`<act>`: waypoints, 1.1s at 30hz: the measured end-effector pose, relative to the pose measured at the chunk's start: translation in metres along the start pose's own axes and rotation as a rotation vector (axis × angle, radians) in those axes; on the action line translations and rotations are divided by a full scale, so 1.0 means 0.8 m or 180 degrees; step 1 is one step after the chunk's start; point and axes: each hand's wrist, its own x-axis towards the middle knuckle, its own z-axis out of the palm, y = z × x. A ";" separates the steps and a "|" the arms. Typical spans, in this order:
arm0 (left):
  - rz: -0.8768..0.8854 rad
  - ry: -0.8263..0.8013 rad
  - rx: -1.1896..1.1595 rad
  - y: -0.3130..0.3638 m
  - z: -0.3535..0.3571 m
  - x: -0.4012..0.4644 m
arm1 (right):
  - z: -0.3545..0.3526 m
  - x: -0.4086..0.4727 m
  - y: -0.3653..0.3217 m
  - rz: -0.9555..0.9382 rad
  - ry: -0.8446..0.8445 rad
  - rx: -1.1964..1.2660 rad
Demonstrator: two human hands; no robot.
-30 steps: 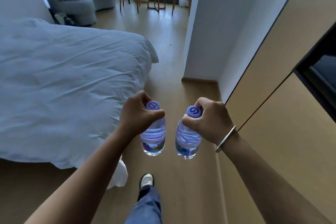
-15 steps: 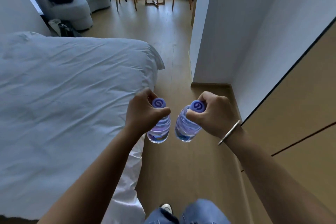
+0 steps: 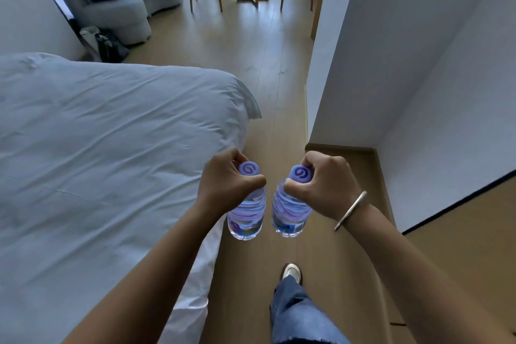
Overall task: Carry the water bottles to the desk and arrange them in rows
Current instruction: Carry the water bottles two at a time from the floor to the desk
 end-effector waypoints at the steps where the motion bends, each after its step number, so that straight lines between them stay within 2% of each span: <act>1: -0.0015 0.0031 -0.0002 0.005 0.010 0.023 | 0.000 0.024 0.011 -0.0080 -0.0027 -0.0017; 11: -0.0075 0.0285 -0.0036 0.043 0.086 0.221 | -0.016 0.233 0.109 -0.0401 -0.0079 -0.0039; 16: -0.0168 0.0235 0.0003 0.039 0.115 0.301 | -0.011 0.311 0.144 -0.0334 -0.0127 -0.0034; 24: 0.0028 0.0022 -0.0051 0.014 0.143 0.470 | 0.034 0.467 0.179 -0.0235 -0.0277 -0.0088; 33: 0.0385 -0.0220 0.0142 0.005 0.124 0.700 | 0.068 0.679 0.176 -0.0126 0.0249 -0.0042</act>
